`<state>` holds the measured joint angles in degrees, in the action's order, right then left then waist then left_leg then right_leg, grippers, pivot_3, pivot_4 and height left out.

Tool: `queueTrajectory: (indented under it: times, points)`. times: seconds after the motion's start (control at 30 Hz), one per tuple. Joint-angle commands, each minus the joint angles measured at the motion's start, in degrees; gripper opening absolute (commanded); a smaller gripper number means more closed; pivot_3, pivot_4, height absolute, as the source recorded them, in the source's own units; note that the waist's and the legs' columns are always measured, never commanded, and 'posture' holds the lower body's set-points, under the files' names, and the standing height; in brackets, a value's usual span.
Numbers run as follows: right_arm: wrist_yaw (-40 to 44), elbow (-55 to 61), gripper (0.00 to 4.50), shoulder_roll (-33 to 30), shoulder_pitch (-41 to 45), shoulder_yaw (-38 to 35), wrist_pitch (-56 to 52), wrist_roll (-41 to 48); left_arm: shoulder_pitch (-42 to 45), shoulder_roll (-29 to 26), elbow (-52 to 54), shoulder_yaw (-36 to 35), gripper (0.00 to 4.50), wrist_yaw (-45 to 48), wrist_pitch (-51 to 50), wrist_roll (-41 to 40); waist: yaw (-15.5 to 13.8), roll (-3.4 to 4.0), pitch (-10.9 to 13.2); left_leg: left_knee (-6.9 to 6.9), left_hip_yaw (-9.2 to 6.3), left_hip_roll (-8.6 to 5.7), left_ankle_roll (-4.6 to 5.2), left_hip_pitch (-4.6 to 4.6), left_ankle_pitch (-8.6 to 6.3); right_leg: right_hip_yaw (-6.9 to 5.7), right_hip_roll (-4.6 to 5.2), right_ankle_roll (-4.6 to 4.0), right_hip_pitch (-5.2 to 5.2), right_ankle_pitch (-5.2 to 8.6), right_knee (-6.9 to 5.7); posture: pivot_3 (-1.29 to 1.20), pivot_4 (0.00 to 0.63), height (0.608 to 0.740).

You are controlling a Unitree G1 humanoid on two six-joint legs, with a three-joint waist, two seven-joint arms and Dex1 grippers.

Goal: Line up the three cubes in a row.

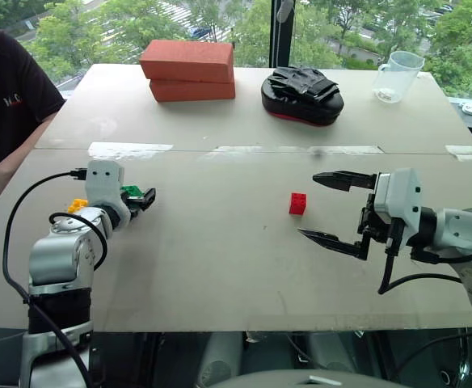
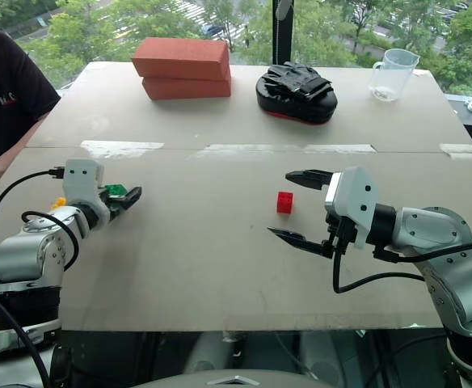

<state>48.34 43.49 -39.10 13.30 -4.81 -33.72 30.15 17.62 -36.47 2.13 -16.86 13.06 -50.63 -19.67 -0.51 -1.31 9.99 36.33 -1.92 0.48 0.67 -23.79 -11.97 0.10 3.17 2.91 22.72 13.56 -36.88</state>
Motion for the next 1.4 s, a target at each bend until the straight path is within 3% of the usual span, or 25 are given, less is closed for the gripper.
queueTrajectory:
  times: [0.03, 0.07, 0.2, 0.37, 0.6, 0.73, 0.93, 1.1, 1.4]
  points:
    - [-1.9, 2.8, 4.50, -0.9, -0.4, -2.3, 0.3, 1.5, 1.1, -0.9, -0.1, -0.3, 1.66, 2.6, 3.3, 0.7, -0.1, -0.01, 0.0, 0.00, 0.00, 0.03, 0.00, 0.00, 0.00, -0.01, 0.00, 0.00, 0.00, 0.00, 0.00, 0.00, 0.150, 0.740]
    - [-2.3, 3.0, 4.50, -1.2, -0.7, -2.5, 0.2, 1.7, 1.3, -1.0, -0.1, -0.4, 1.28, 4.7, 4.6, -0.1, -0.1, -0.01, 0.0, 0.00, -0.02, 0.04, 0.00, 0.00, 0.00, -0.02, 0.00, 0.00, 0.00, 0.00, 0.00, 0.00, 0.150, 0.740]
    - [-4.4, 4.6, 4.50, -2.1, -2.6, -3.5, -0.4, 1.9, 1.1, -3.8, 1.4, 0.9, 1.30, 22.2, 9.7, -6.4, -0.4, -0.05, 0.0, 0.00, -0.01, 0.07, 0.00, -0.01, 0.00, -0.05, 0.06, -0.04, 0.00, 0.02, 0.00, 0.00, 0.150, 0.740]
    - [-9.3, 7.1, 4.50, -0.9, -8.9, -6.8, -0.3, 1.1, 9.6, -9.1, -5.2, 15.6, 1.30, 51.6, 21.0, -5.0, -0.7, -0.08, 0.0, 0.00, 0.07, -0.01, 0.00, -0.08, 0.00, -0.18, 0.23, -0.27, -0.01, 0.15, 0.05, 0.00, 0.150, 0.740]
    - [-7.6, 10.5, 4.50, -3.0, -22.1, -15.1, -1.2, 4.5, 27.6, -1.0, -29.2, 31.4, 1.30, 69.9, 42.6, 6.9, -0.2, -0.08, 0.0, 0.08, 0.27, -0.24, 0.06, -0.16, 0.02, -0.18, 0.19, -0.21, -0.06, 0.13, 0.08, 0.00, 0.150, 0.740]
    - [-6.7, 11.9, 4.50, -3.4, -29.1, -20.8, -1.0, 6.9, 34.3, 3.3, -41.9, 34.6, 1.30, 75.0, 54.7, 11.6, 0.1, -0.12, 0.0, 0.09, 0.29, -0.07, 0.06, -0.17, 0.01, -0.10, -0.08, 0.01, -0.02, 0.02, 0.08, 0.00, 0.150, 0.740]
    - [-7.9, 13.9, 4.50, -2.4, -35.1, -23.9, 0.3, 7.6, 39.8, 9.0, -53.9, 35.5, 1.30, 74.3, 65.5, 16.8, -0.2, -0.13, 0.0, 0.11, 0.23, -0.01, 0.06, -0.15, 0.01, -0.13, -0.17, 0.04, -0.03, 0.03, 0.03, 0.00, 0.150, 0.740]
    - [-6.9, 14.4, 4.50, -1.0, -39.9, -24.9, 2.9, 7.1, 41.5, 10.9, -58.4, 34.9, 1.30, 74.1, 68.1, 19.1, -0.2, -0.14, 0.0, 0.22, 0.27, -0.02, 0.06, -0.17, 0.01, -0.07, -0.15, 0.11, -0.05, 0.02, 0.03, 0.00, 0.150, 0.740]
    - [-6.8, 13.8, 4.50, -2.0, -39.5, -24.4, 5.1, 7.4, 42.8, 11.9, -62.7, 33.8, 1.30, 72.2, 68.2, 21.4, -0.2, -0.14, 0.0, 0.25, 0.24, -0.02, 0.06, -0.17, 0.01, -0.09, -0.16, 0.28, -0.05, 0.10, 0.01, 0.00, 0.150, 0.740]
